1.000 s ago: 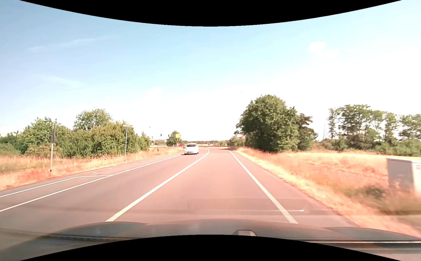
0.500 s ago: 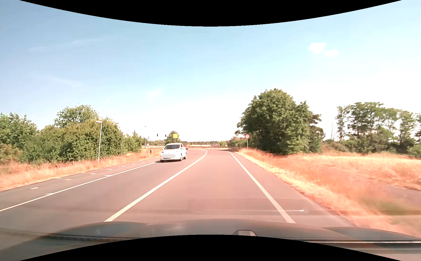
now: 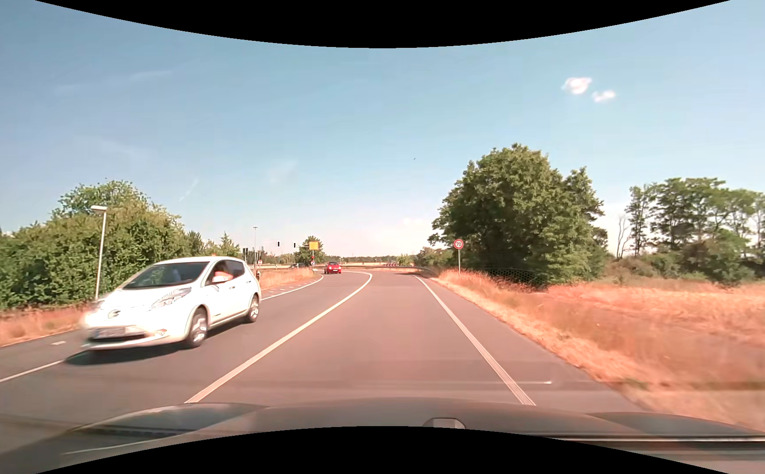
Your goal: Follow the waypoints while adhering to traffic rules and regulations
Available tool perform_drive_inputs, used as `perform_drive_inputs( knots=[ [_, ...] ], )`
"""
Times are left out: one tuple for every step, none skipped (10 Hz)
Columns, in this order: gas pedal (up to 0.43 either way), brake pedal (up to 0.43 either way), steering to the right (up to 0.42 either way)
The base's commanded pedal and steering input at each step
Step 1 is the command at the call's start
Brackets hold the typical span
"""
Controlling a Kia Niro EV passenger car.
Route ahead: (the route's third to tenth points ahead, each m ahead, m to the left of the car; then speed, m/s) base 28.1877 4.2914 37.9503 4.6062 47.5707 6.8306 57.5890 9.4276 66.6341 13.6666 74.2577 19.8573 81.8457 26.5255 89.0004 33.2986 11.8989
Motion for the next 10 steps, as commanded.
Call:
perform_drive_inputs(
  knots=[
    [0.0, 0.0, -0.005],
    [0.0, 0.0, -0.005],
    [0.0, 0.0, -0.005],
    [0.0, 0.0, -0.005],
    [0.0, 0.0, -0.005],
    [0.0, 0.0, -0.005],
    [0.0, 0.0, -0.005],
    [0.0, 0.0, -0.005],
    [0.0, 0.0, -0.005],
    [0.0, 0.0, -0.006]
  ],
)
